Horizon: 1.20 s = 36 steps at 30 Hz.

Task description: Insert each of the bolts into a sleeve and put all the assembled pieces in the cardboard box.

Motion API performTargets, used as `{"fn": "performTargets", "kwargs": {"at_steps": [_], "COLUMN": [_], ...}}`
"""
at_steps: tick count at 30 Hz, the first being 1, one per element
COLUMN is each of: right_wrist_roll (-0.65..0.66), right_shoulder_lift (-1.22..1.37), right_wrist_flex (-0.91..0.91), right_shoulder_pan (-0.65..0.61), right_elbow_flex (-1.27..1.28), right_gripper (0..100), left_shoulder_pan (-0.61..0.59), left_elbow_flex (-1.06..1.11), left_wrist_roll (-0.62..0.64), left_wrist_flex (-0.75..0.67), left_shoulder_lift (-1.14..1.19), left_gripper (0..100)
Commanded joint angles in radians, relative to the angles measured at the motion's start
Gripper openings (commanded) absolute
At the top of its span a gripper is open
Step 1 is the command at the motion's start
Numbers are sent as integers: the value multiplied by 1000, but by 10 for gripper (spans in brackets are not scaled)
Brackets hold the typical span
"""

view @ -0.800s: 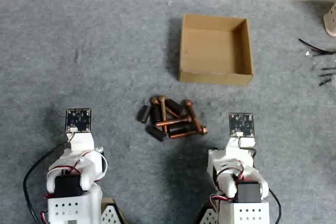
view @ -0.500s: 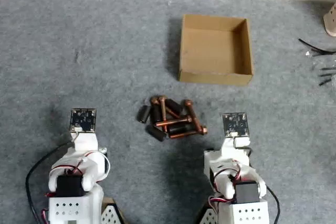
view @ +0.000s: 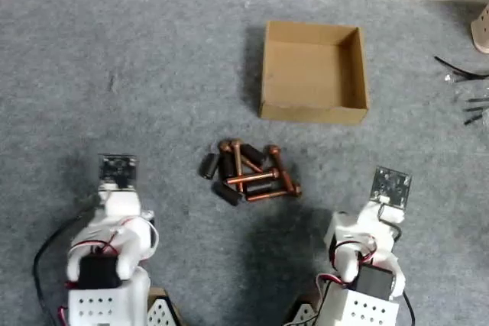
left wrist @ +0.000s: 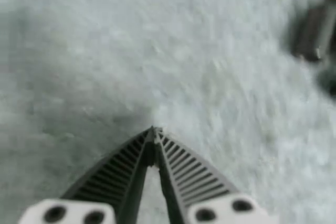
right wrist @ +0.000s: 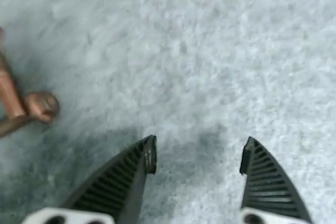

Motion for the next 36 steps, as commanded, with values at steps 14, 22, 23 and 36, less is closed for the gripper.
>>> {"fn": "performTargets", "kwargs": {"at_steps": [14, 22, 23, 36], "right_wrist_roll": [9, 9, 9, 9], "right_shoulder_lift": [-10, -10, -10, -5], "right_wrist_flex": [-18, -12, -12, -54], "right_shoulder_pan": [96, 99, 99, 15], "right_elbow_flex": [150, 150, 150, 148], "right_gripper": [241, 241, 241, 241], "left_shoulder_pan": [107, 183, 203, 386], "left_elbow_flex": [-315, -383, -423, -774], "left_wrist_roll": [-158, -147, -144, 12], "left_wrist_flex": [-141, -296, -299, -483], "left_shoulder_lift": [4, 308, 406, 1461], "left_gripper": [8, 8, 8, 8]}}
